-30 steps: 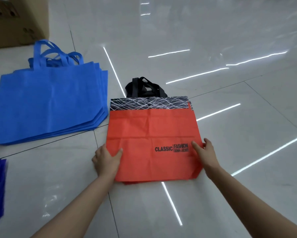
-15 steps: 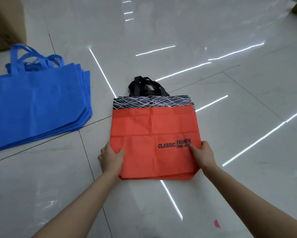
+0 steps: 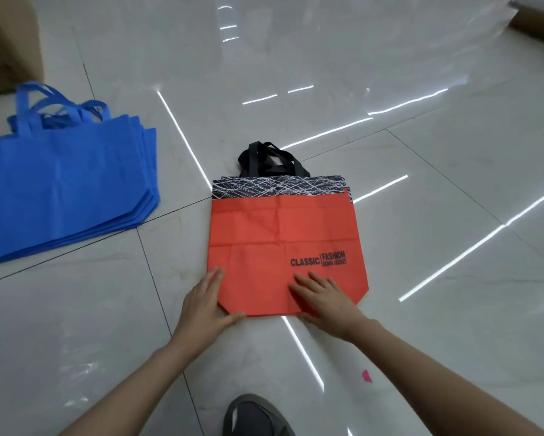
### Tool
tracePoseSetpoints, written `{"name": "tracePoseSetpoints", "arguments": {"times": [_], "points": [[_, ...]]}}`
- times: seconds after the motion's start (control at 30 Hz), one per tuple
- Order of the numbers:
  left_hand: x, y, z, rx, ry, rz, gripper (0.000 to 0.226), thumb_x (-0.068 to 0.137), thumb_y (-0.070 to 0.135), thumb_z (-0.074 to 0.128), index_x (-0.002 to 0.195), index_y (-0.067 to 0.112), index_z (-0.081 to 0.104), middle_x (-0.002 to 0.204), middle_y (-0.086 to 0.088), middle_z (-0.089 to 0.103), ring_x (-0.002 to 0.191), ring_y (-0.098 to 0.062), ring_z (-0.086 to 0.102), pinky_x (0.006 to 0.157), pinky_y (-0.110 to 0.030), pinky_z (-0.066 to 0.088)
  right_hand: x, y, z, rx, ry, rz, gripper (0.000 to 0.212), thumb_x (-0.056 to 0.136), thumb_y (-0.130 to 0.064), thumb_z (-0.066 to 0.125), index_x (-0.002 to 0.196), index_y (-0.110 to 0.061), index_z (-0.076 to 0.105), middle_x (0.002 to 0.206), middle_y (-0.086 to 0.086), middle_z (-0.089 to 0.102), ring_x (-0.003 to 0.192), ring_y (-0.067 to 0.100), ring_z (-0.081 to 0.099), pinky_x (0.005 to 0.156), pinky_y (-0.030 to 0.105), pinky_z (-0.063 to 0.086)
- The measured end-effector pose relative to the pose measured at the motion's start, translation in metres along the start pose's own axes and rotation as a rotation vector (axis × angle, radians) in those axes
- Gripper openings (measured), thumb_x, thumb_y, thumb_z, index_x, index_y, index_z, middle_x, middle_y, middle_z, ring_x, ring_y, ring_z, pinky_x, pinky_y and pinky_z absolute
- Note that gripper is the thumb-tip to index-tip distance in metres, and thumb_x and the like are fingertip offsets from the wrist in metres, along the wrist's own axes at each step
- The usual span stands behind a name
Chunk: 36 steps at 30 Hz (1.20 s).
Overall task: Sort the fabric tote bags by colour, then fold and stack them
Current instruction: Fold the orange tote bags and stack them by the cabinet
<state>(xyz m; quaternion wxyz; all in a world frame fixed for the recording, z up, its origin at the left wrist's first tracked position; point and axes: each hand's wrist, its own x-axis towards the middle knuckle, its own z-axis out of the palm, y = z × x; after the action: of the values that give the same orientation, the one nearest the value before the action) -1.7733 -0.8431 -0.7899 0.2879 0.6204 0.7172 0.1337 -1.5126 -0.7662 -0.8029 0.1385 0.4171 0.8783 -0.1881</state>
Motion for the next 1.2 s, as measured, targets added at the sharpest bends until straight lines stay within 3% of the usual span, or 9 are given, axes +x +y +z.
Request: {"name": "tracePoseSetpoints", "arguments": {"times": [0.07, 0.23, 0.33, 0.5, 0.67, 0.77, 0.87, 1.0, 1.2], "points": [[0.003, -0.006, 0.0, 0.032, -0.063, 0.064, 0.123, 0.047, 0.086, 0.038, 0.149, 0.024, 0.008, 0.156, 0.006, 0.008, 0.143, -0.013, 0.011, 0.113, -0.028, 0.009, -0.001, -0.002, 0.001, 0.009, -0.024, -0.029, 0.057, 0.097, -0.052, 0.025, 0.149, -0.03, 0.023, 0.159, -0.008, 0.008, 0.147, 0.025, 0.002, 0.116, 0.047, 0.011], [0.014, -0.015, 0.0, 0.081, -0.099, 0.196, 0.122, 0.044, 0.1, 0.022, 0.145, 0.033, 0.006, 0.151, 0.015, 0.011, 0.141, -0.007, 0.008, 0.111, -0.027, 0.007, -0.007, -0.001, -0.003, 0.272, 0.095, -0.008, 0.098, 0.074, -0.07, -0.01, 0.135, -0.022, 0.051, 0.148, -0.005, 0.041, 0.143, 0.024, 0.023, 0.113, 0.043, 0.024], [0.02, -0.018, -0.005, -0.046, 0.01, 0.185, 0.104, 0.056, 0.084, 0.045, 0.141, 0.024, 0.038, 0.143, 0.01, 0.033, 0.136, -0.012, 0.026, 0.108, -0.028, 0.017, -0.01, -0.007, -0.012, 0.279, 0.38, -0.049, 0.075, 0.094, -0.058, 0.009, 0.113, -0.01, 0.063, 0.108, 0.009, 0.068, 0.105, 0.029, 0.061, 0.084, 0.034, 0.048], [0.032, -0.004, -0.03, -0.455, 0.258, 0.024, 0.022, 0.086, 0.011, 0.064, 0.107, 0.007, 0.066, 0.115, 0.001, 0.061, 0.108, -0.019, 0.056, 0.095, -0.026, 0.039, -0.022, 0.002, -0.027, 0.204, 0.568, -0.047, 0.051, 0.094, -0.057, 0.029, 0.1, -0.018, 0.06, 0.085, -0.004, 0.068, 0.076, 0.016, 0.063, 0.059, 0.032, 0.05], [0.042, -0.002, -0.055, -0.55, 0.153, 0.004, 0.007, 0.091, 0.019, 0.057, 0.092, 0.021, 0.064, 0.093, 0.002, 0.066, 0.087, -0.008, 0.06, 0.079, -0.017, 0.045, -0.043, 0.048, -0.027, 0.738, 0.693, 0.248, 0.019, 0.086, -0.024, 0.056, 0.101, -0.021, 0.067, 0.101, -0.012, 0.069, 0.095, -0.001, 0.061, 0.086, 0.021, 0.047], [0.048, 0.004, -0.063, -0.561, 0.213, -0.043, 0.014, 0.088, 0.032, 0.06, 0.086, 0.018, 0.06, 0.079, -0.002, 0.063, 0.071, -0.012, 0.056, 0.061, -0.012, 0.042, -0.042, 0.059, -0.03, 0.957, 0.644, 0.339, 0.003, 0.089, -0.013, 0.063, 0.09, -0.011, 0.066, 0.093, 0.003, 0.066, 0.085, -0.002, 0.058, 0.077, 0.01, 0.042], [0.05, 0.009, -0.062, -0.717, 0.258, -0.115, 0.046, 0.078, 0.061, 0.06, 0.093, 0.019, 0.054, 0.076, -0.008, 0.054, 0.072, -0.015, 0.048, 0.064, -0.025, 0.037, -0.033, 0.061, -0.036, 1.06, 0.742, 0.432, 0.031, 0.091, -0.026, 0.062, 0.078, 0.001, 0.054, 0.073, 0.013, 0.054, 0.067, 0.012, 0.048, 0.063, 0.025, 0.038], [0.045, 0.008, -0.047, -0.823, 0.221, -0.208, 0.069, 0.055, 0.078, 0.053, 0.095, 0.022, 0.055, 0.089, -0.001, 0.064, 0.083, -0.011, 0.059, 0.078, -0.029, 0.047, -0.017, 0.058, -0.044, 1.046, 0.877, 0.585, 0.036, 0.092, -0.032, 0.06, 0.07, -0.008, 0.043, 0.065, 0.002, 0.042, 0.062, 0.015, 0.037, 0.057, 0.031, 0.031], [0.042, -0.017, -0.016, -0.533, 0.088, -0.283, 0.029, 0.078, 0.049, 0.069, 0.082, 0.02, 0.067, 0.085, -0.006, 0.071, 0.085, -0.026, 0.066, 0.077, -0.039, 0.051, 0.014, 0.053, -0.046, 0.781, 0.749, 0.692, 0.033, 0.091, -0.043, 0.056, 0.092, -0.01, 0.053, 0.082, 0.004, 0.06, 0.082, 0.027, 0.055, 0.066, 0.035, 0.041]]}}
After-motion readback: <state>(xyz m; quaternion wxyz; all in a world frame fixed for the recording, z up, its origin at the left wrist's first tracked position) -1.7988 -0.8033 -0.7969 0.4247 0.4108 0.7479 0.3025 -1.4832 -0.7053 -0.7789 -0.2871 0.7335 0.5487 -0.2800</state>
